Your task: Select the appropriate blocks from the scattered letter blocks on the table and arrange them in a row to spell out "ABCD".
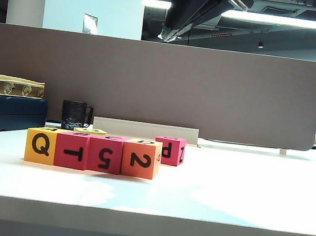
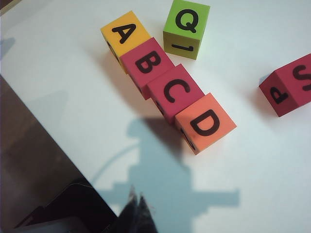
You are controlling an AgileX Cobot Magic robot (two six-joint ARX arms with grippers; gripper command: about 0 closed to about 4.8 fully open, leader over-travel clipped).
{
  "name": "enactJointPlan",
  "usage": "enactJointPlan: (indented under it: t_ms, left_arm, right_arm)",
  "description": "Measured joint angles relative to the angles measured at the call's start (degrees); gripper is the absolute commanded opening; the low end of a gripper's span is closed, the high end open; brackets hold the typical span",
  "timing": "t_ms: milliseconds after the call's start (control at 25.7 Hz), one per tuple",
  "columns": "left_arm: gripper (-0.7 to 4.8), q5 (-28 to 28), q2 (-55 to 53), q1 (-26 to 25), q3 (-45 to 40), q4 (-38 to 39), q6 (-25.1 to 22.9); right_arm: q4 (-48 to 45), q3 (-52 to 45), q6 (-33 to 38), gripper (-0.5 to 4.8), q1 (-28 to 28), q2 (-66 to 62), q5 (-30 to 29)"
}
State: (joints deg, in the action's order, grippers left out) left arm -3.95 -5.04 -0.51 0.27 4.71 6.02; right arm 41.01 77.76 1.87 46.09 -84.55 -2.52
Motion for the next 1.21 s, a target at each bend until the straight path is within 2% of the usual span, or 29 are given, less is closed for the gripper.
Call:
enactJointPlan:
  t_ms: [234, 429, 507, 1208]
  left_arm:
    - [-0.05, -0.39, 5.03, 0.24, 0.35, 4.96, -1.49]
    - [-0.05, -0.52, 4.92, 4.66, 0.31, 5.42, -5.88]
    - [-0.05, -0.52, 4.92, 4.66, 0.31, 5.42, -6.38]
    - [-0.05, -0.52, 4.92, 4.66, 0.31, 5.38, -5.07]
  right_arm:
    - [-0.07, 0.0, 0.0, -0.01, 0.0, 0.02, 0.02]
    - [-0.13, 0.0, 0.0, -0.01, 0.0, 0.0, -0.02]
    - [-0.13, 0.0, 0.0, -0.01, 0.0, 0.0, -0.02]
    - [-0.17, 0.0, 0.0, -0.01, -0.02, 0.0, -0.02]
